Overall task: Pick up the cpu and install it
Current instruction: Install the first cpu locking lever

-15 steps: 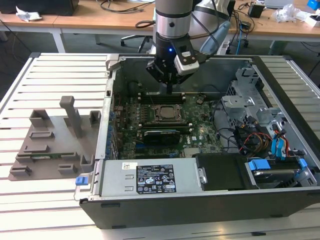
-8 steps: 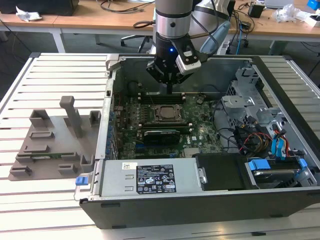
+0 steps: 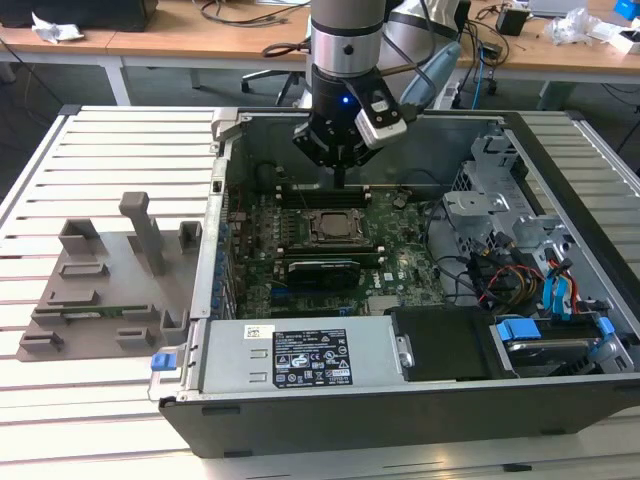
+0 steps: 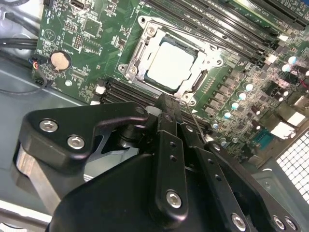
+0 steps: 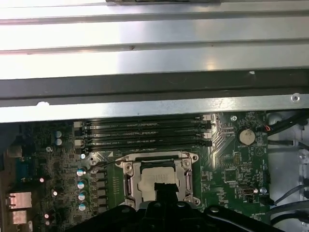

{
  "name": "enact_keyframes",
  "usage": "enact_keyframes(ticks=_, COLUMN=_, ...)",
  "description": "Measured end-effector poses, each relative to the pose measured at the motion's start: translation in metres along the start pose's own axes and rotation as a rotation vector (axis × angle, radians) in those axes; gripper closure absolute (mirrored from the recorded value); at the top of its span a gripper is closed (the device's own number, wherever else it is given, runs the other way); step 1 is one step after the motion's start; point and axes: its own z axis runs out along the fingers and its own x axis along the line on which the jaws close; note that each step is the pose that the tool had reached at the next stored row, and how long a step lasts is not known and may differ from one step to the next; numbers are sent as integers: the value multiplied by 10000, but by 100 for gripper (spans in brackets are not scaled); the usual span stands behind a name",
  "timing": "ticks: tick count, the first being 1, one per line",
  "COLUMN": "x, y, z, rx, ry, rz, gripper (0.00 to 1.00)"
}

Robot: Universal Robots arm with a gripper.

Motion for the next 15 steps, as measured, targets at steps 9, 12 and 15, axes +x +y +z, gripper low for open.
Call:
enact_keyframes(ticks=9, x=-2, y=0, z=0, rx=-30, ry=39, rz=-564, gripper=89)
enact_keyframes(ticks=12, x=-12, y=1, z=5, rx=38, ry=633, rz=-564, gripper=89)
enact_keyframes(ticks=15, x=-13, y=0, z=5, rx=54, ry=711, rz=-564, gripper=89)
